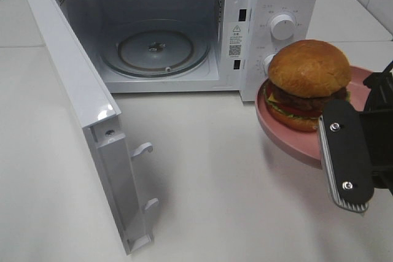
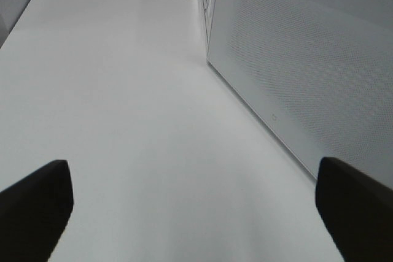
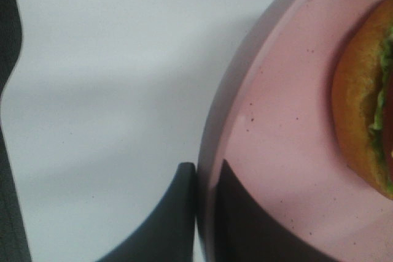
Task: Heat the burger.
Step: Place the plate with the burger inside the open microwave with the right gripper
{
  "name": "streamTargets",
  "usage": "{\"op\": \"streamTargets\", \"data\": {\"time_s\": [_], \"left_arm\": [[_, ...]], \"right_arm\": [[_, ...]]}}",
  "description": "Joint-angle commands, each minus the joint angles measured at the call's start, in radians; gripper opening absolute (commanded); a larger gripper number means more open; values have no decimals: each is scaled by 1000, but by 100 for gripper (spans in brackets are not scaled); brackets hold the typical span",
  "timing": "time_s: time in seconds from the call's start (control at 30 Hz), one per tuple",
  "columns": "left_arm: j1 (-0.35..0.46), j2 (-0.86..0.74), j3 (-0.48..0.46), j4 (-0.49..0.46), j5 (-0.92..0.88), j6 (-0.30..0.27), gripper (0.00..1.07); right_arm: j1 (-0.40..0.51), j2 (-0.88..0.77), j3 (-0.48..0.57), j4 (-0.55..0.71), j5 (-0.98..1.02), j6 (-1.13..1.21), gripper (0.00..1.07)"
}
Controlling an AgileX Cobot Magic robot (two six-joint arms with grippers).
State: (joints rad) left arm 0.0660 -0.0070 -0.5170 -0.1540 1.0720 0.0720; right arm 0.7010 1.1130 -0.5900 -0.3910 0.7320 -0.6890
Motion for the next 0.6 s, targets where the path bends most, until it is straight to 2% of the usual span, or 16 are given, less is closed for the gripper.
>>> {"op": "streamTargets", "data": {"time_s": [0.03,0.13,0.3,0.6], "left_arm": [[-3,-10,2,-4,-1,0,100],[-3,-10,2,-4,-1,0,100],[-3,-10,2,-4,-1,0,100],[-3,-10,2,-4,-1,0,100]], "right_arm": [[2,-10,0,34,-66,-170,3],[2,-10,0,41,-71,-192,4],[2,-9,0,75,-153,-354,5],[2,9,-2,75,-250,-421,5]]}}
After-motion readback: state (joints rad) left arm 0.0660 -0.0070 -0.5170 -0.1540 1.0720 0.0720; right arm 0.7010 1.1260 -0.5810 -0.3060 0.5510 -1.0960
